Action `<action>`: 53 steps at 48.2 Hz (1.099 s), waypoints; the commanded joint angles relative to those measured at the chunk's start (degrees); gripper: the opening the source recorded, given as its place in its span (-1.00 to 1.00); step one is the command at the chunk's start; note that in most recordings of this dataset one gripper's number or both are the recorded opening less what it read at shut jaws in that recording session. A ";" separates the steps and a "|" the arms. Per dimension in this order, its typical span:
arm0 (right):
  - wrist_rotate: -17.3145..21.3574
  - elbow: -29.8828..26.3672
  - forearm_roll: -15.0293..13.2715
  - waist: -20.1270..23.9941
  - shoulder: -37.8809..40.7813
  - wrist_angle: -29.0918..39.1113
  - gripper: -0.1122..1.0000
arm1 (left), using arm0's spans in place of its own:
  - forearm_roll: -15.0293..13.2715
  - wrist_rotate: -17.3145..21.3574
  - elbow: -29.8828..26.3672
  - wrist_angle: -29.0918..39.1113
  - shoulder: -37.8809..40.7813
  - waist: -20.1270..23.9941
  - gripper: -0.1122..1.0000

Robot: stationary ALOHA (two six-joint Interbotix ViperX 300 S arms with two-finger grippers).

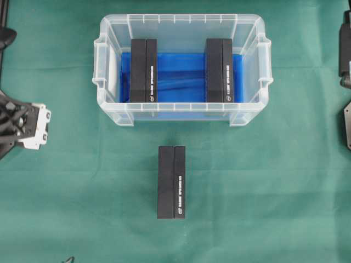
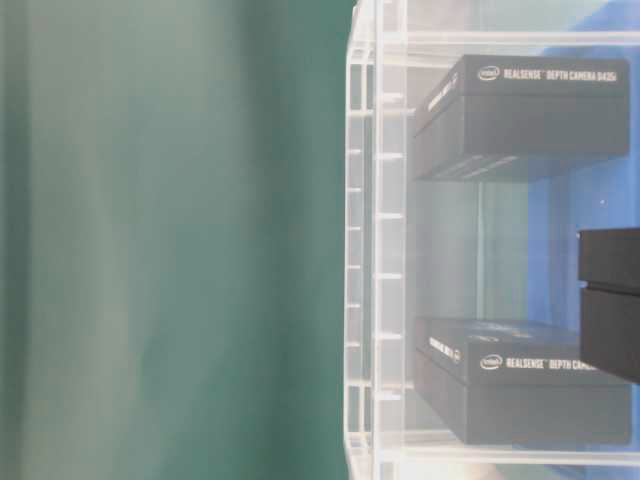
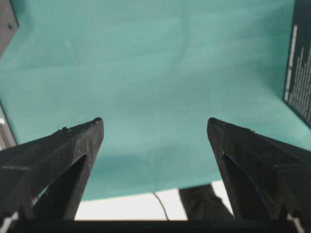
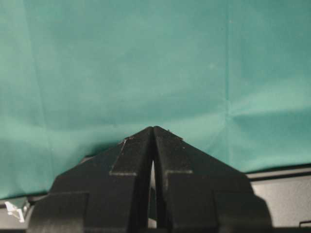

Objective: Take the box out of the case with the left arm.
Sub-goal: 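Withdraw the left gripper to the left side, then move the open left gripper over the left black box pair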

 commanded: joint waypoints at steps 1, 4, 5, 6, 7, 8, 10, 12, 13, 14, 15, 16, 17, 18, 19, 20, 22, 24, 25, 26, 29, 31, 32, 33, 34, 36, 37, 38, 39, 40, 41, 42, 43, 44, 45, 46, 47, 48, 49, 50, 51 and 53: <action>0.09 -0.62 -0.09 -0.09 -0.09 0.00 -0.76 | 0.44 2.72 -0.35 0.09 -1.14 3.60 0.81; 0.09 -0.62 -0.09 -0.09 -0.09 0.00 -0.76 | 0.26 6.33 -0.09 0.00 -1.67 7.12 0.81; 0.09 -0.62 -0.09 -0.09 -0.09 0.00 -0.76 | 0.26 7.29 -0.09 0.09 -1.76 8.17 0.81; 0.09 -0.53 -0.09 -0.09 -0.09 0.00 -0.76 | 0.18 8.17 0.00 0.09 -1.93 9.23 0.81; 0.09 -0.62 -0.09 -0.09 -0.09 0.00 -0.76 | 0.18 9.05 -0.09 0.09 -2.02 10.28 0.81; 0.09 -0.62 -0.09 -0.09 -0.09 0.00 -0.76 | 0.18 10.02 0.00 0.09 -2.02 11.51 0.81; 0.09 -0.62 -0.09 -0.09 -0.09 0.00 -0.76 | 0.18 11.95 0.00 0.00 -2.02 13.62 0.81; 0.09 -0.62 -0.09 -0.09 -0.09 0.00 -0.76 | 0.09 14.06 -0.09 0.00 -2.11 15.64 0.81; 0.09 -0.62 -0.09 -0.09 -0.09 0.00 -0.76 | 0.09 15.12 -0.18 0.09 -2.11 16.61 0.81; 0.09 -0.62 -0.09 -0.09 -0.09 0.00 -0.76 | 0.00 16.26 -0.18 0.09 -2.02 17.58 0.81; 0.09 -0.62 0.00 -0.09 -0.09 0.09 -0.76 | 0.00 17.93 -0.26 0.09 -2.02 18.98 0.81; 0.09 -0.62 -0.09 -0.09 0.00 0.00 -0.76 | -0.09 19.07 -0.26 0.00 -2.02 19.86 0.81; 0.09 -0.53 -0.09 -0.09 0.00 0.00 -0.76 | -0.09 20.04 -0.26 0.00 -1.93 20.83 0.81; 0.09 -0.62 -0.09 -0.09 0.00 0.00 -0.75 | -0.18 21.01 -0.26 0.09 -1.93 21.71 0.81; 0.09 -0.62 -0.09 0.00 -0.09 0.00 -0.76 | -0.18 21.88 -0.35 0.09 -1.93 22.68 0.81; 0.09 -0.62 -0.09 -0.09 0.00 0.00 -0.76 | -0.18 22.85 -0.44 0.00 -1.93 23.55 0.81; 0.09 -0.62 -0.09 -0.09 0.00 0.00 -0.76 | -0.35 24.35 -0.44 0.09 -1.93 25.22 0.81; 0.09 -0.62 -0.09 -0.09 0.00 0.00 -0.76 | -0.44 25.66 -0.44 0.09 -1.85 26.72 0.81; 0.09 -0.62 -0.09 -0.09 0.00 0.00 -0.76 | -0.44 26.28 -0.44 0.00 -1.93 27.42 0.81; 0.09 -0.62 -0.09 -0.09 0.00 0.00 -0.76 | -0.44 26.98 -0.44 0.09 -1.93 28.39 0.81; 0.09 -0.62 -0.09 -0.09 0.00 0.00 -0.76 | -0.44 28.30 -0.44 0.09 -1.93 29.71 0.81; 0.09 -0.62 -0.09 -0.09 0.00 0.00 -0.76 | -0.44 28.92 -0.44 0.00 -1.85 30.32 0.81; 0.09 -0.62 -0.09 -0.09 0.00 0.00 -0.76 | -0.44 29.09 -0.44 0.00 -1.85 30.50 0.81; 0.09 -0.53 -0.09 -0.09 0.00 0.00 -0.76 | -0.53 29.27 -0.44 0.00 -1.85 30.67 0.81; 0.09 -0.62 -0.09 -0.09 0.00 0.00 -0.76 | -0.53 29.27 -0.44 0.09 -1.85 30.76 0.81; 0.09 -0.62 -0.09 -0.09 0.00 0.00 -0.76 | -0.70 29.27 -0.44 0.09 -1.76 30.85 0.81; 0.09 -0.53 -0.09 -0.09 0.00 0.00 -0.76 | -0.70 29.27 -0.44 0.00 -1.76 30.94 0.81; 0.09 -0.62 -0.09 -0.09 0.00 0.00 -0.76 | -0.70 29.27 -0.44 0.09 -1.76 30.85 0.81; 0.09 -0.62 0.00 -0.09 -0.09 0.00 -0.76 | -0.79 29.27 -0.53 0.00 -1.76 30.85 0.81; 0.09 -0.53 -0.09 -0.09 -0.09 0.00 -0.76 | -0.88 29.27 -0.53 0.00 -1.76 30.94 0.81; 0.09 -0.62 -0.09 -0.09 0.00 0.00 -0.76 | -0.97 29.27 -0.44 0.00 -1.67 30.85 0.81; 0.09 -0.62 -0.09 -0.09 -0.09 0.00 -0.76 | -1.14 29.18 -0.53 0.00 -1.67 30.85 0.81; 0.09 -0.62 -0.09 -0.09 0.00 0.00 -0.76 | -1.23 29.18 -0.44 0.00 -1.67 30.85 0.81; 0.09 -0.62 -0.09 -0.09 -0.09 0.00 -0.76 | -1.32 29.18 -0.53 0.00 -1.67 30.85 0.81; 0.09 -0.62 -0.09 -0.09 0.00 0.00 -0.76 | -1.32 29.18 -0.44 0.09 -1.67 30.85 0.81; 0.09 -0.62 -0.09 -0.09 0.00 0.00 -0.76 | -1.32 29.18 -0.44 0.00 -1.58 30.85 0.81; 0.09 -0.62 -0.09 -0.09 0.00 0.00 -0.76 | -1.32 29.09 -0.44 0.00 -1.58 30.94 0.81; 0.09 -0.62 -0.09 -0.09 -0.09 0.00 -0.76 | -1.32 29.18 -0.44 0.00 -1.58 30.94 0.81; 0.09 -0.53 0.00 -0.09 0.00 0.00 -0.76 | -1.32 29.18 -0.44 0.09 -1.58 30.85 0.81; 0.09 -0.62 0.00 -0.09 -0.09 0.00 -0.76 | -1.32 29.18 -0.44 0.00 -1.58 30.94 0.81; 0.09 -0.53 0.00 -0.09 0.00 0.00 -0.76 | -1.32 29.09 -0.44 0.00 -1.58 30.85 0.81; 0.09 -0.53 -0.09 -0.09 0.00 0.00 -0.76 | -1.32 29.09 -0.44 0.00 -1.58 30.85 0.81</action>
